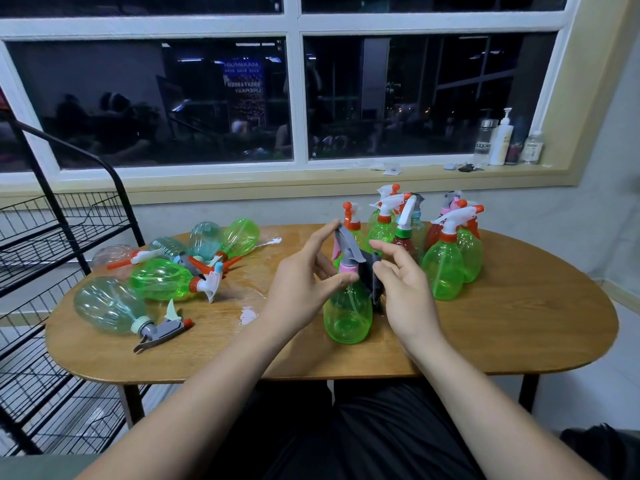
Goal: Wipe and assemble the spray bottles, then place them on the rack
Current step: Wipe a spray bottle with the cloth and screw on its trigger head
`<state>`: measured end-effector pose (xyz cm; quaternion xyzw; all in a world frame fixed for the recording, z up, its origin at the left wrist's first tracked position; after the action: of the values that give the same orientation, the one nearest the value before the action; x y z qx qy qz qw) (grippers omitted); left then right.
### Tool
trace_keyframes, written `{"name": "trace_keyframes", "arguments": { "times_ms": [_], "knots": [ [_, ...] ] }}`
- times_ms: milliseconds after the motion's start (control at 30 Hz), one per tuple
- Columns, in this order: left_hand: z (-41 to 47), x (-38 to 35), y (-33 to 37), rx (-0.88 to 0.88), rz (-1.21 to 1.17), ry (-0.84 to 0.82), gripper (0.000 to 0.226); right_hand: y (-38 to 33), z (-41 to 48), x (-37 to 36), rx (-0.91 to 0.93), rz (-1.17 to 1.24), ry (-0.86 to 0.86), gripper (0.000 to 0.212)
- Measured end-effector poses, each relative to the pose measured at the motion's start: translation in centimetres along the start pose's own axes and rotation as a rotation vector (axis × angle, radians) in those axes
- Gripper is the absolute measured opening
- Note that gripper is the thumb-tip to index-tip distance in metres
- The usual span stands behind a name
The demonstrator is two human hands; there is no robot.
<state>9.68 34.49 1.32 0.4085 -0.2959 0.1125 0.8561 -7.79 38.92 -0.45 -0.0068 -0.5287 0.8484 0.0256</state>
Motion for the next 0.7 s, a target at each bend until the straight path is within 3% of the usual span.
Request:
{"name": "trace_keyframes", "arguments": {
  "times_ms": [167, 533, 700],
  "knots": [
    [0.1, 0.6, 0.3, -0.068, 0.187, 0.093, 0.069, 0.4, -0.3, 0.2, 0.019, -0.031, -0.003, 0.035],
    [1.4, 0.4, 1.0, -0.153, 0.173, -0.017, 0.063, 1.0, -0.3, 0.4, 0.028, -0.061, -0.005, 0.039],
    [1.7, 1.0, 1.6, -0.183, 0.303, 0.133, 0.043, 1.6, -1.3, 0.2, 0.010, -0.064, 0.070, 0.043]
  ]
}}
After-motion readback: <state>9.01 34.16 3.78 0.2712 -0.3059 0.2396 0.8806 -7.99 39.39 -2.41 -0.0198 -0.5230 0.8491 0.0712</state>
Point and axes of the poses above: each hand's wrist, its own z-axis towards the middle knuckle, its own x-axis out of the back of the hand, y = z × x, the point moved 5 cm from there along z, towards the middle knuckle, and after that the axes turned 11 degrees about -y, right-handed, at the moved point
